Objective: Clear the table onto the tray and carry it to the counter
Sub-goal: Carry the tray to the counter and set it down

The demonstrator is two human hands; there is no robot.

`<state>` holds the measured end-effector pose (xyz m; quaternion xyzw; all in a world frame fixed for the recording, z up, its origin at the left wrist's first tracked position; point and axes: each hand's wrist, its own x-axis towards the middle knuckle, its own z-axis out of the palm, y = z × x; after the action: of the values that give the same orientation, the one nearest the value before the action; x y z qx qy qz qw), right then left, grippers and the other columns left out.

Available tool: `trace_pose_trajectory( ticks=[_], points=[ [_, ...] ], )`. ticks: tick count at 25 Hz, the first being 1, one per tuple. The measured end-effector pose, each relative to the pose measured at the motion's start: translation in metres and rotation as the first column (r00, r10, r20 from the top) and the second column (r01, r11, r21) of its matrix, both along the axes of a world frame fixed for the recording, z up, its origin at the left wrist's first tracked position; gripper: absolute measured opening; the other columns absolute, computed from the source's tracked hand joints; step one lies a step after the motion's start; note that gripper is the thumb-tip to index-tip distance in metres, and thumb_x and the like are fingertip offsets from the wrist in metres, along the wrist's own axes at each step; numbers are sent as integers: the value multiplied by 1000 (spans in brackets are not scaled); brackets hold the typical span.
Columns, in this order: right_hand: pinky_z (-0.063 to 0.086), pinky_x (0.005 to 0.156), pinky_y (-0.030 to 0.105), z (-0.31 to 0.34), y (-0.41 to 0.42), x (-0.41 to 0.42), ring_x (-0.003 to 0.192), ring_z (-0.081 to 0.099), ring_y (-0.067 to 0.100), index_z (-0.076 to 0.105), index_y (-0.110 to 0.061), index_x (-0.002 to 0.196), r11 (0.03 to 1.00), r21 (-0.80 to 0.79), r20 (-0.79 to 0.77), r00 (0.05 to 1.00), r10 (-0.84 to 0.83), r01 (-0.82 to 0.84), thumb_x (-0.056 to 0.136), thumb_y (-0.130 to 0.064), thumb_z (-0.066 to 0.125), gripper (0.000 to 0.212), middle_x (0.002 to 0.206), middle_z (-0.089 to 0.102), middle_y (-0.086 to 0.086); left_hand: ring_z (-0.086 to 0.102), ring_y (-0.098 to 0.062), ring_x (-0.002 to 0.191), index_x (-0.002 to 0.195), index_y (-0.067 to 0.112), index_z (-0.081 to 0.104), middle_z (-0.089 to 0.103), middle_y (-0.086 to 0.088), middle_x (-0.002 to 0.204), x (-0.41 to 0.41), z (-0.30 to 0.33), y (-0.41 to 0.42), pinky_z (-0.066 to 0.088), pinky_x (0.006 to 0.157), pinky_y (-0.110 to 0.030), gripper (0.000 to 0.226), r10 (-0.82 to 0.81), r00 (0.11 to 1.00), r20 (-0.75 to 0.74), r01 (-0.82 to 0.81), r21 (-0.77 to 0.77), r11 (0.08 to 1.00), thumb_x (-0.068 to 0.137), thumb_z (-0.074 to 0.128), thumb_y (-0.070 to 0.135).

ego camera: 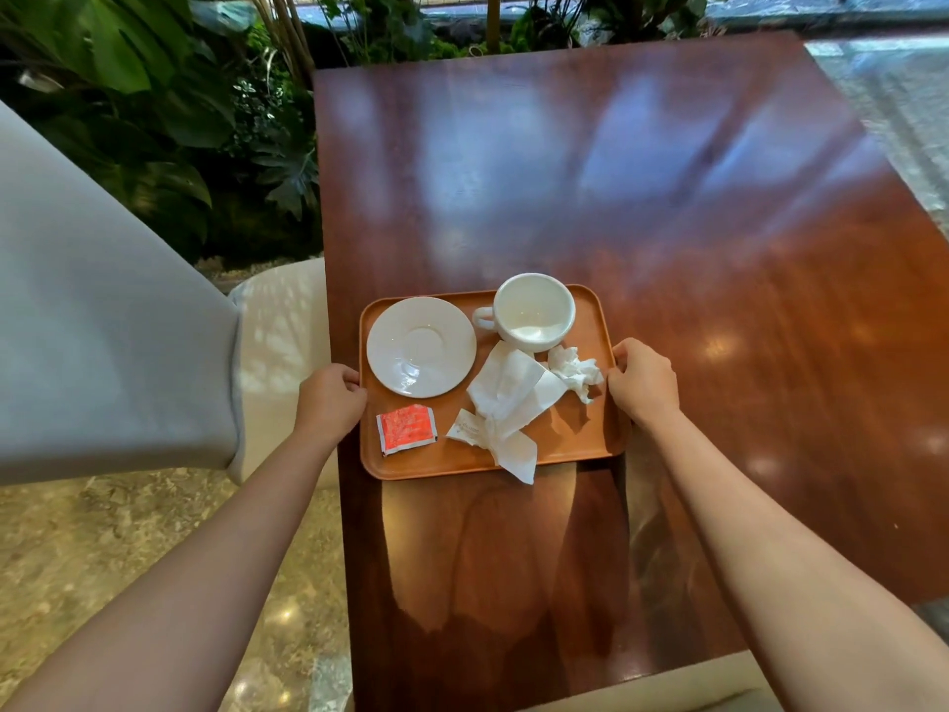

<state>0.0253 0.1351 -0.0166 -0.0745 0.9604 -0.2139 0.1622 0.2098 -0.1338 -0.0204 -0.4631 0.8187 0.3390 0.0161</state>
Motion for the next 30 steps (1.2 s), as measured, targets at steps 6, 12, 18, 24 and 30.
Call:
trace_pose_trajectory(
  ticks=[6,12,18,24,30],
  points=[
    [39,71,31,6,0,-1,96,59,33,62,-9,101,1000,-19,-14,1000,-24,24,86,-8,50,19,104,68,13,58,-29,93,102,1,61,66,-18,102,4,1,-4,41,71,-31,21,-25,1000,-8,25,41,999,85,51,7],
    [38,69,27,9,-3,9,92,61,31,65,-3,97,990,-139,-91,996,-13,0,86,-3,50,19,97,70,16,58,-28,97,106,1,60,65,-18,106,13,8,-4,42,74,-32,23,17,997,-79,-14,41,999,86,52,8],
    [38,73,25,4,-8,28,94,62,29,63,-1,104,974,-226,-140,990,-37,4,87,-1,50,21,100,69,16,52,-17,87,112,1,57,64,-16,108,31,0,-1,40,73,-28,26,95,983,-155,-86,68,994,87,51,7],
    [43,78,28,28,-16,34,95,63,29,64,-3,105,968,-246,-175,985,2,-45,87,-4,54,21,101,70,15,57,-19,87,105,5,60,62,-7,96,49,17,-16,42,73,-29,20,123,969,-215,-102,104,989,85,54,9],
    [46,83,32,78,-45,59,97,64,30,66,-4,105,962,-243,-196,978,73,-121,86,-5,56,22,103,71,16,60,-20,84,96,13,58,61,-2,86,94,65,-34,50,75,-35,10,174,942,-287,-142,130,981,86,56,11]
  ],
)
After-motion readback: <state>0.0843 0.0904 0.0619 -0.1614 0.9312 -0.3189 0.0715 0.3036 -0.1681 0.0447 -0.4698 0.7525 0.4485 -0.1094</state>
